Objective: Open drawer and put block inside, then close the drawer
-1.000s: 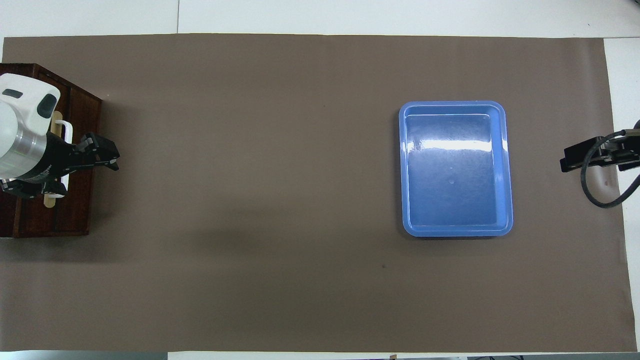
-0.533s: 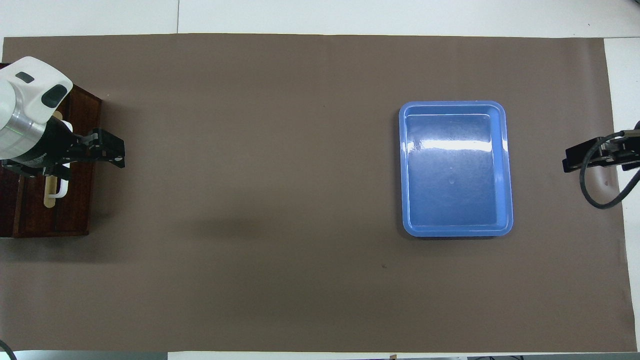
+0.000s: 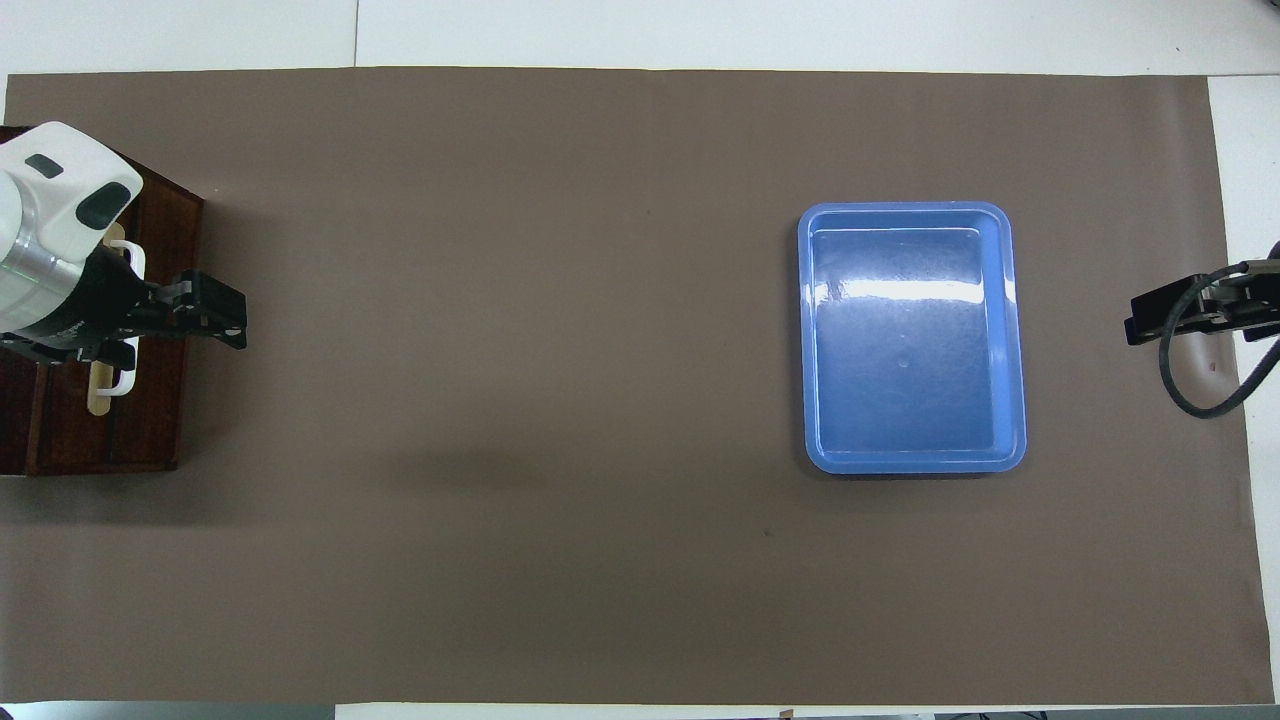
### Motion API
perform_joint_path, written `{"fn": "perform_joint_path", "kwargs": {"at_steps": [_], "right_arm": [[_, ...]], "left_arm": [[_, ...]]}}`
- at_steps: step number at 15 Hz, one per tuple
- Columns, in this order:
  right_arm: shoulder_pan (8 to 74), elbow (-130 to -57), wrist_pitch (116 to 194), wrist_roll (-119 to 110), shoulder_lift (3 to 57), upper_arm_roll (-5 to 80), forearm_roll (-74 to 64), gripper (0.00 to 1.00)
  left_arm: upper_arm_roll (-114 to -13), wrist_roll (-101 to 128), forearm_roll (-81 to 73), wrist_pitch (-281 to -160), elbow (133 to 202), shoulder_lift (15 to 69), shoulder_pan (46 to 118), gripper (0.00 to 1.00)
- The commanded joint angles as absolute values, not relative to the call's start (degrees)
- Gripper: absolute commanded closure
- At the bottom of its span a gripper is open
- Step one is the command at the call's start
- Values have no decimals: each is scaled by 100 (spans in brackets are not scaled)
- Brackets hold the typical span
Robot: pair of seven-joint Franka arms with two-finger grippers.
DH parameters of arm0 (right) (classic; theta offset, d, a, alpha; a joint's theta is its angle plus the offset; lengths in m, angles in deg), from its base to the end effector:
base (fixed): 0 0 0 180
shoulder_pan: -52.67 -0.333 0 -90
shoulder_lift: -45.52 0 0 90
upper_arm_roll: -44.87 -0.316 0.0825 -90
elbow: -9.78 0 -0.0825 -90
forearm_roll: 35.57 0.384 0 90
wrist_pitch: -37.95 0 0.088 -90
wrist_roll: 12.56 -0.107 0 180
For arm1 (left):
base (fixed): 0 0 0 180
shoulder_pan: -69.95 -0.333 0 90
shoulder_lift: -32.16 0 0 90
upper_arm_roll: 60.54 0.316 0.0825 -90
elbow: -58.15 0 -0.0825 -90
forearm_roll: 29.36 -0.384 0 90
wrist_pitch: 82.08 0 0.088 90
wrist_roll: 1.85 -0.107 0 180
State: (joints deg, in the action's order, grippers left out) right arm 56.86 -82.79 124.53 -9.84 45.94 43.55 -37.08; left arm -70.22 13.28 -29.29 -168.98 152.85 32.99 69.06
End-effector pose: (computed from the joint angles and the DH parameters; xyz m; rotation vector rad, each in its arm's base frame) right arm 0.5434 -0.0302 0.6026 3.1161 -0.0045 -0.1534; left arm 0.5418 -0.0833 0.5740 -3.1008 -0.1715 0.2301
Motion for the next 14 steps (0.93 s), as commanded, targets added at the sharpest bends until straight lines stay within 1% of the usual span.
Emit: {"fn": "perform_joint_path", "kwargs": {"at_steps": [1, 14], "right_arm": [[5777, -8259, 12426, -869, 4613, 4285, -3820, 0], [5786, -8259, 12417, -852, 4613, 4285, -3820, 0]], "left_arm": [[-6924, 1116, -2848, -16865, 15431, 3128, 7004, 0], [-6748, 676, -2865, -16856, 15404, 3111, 6960, 0]]}}
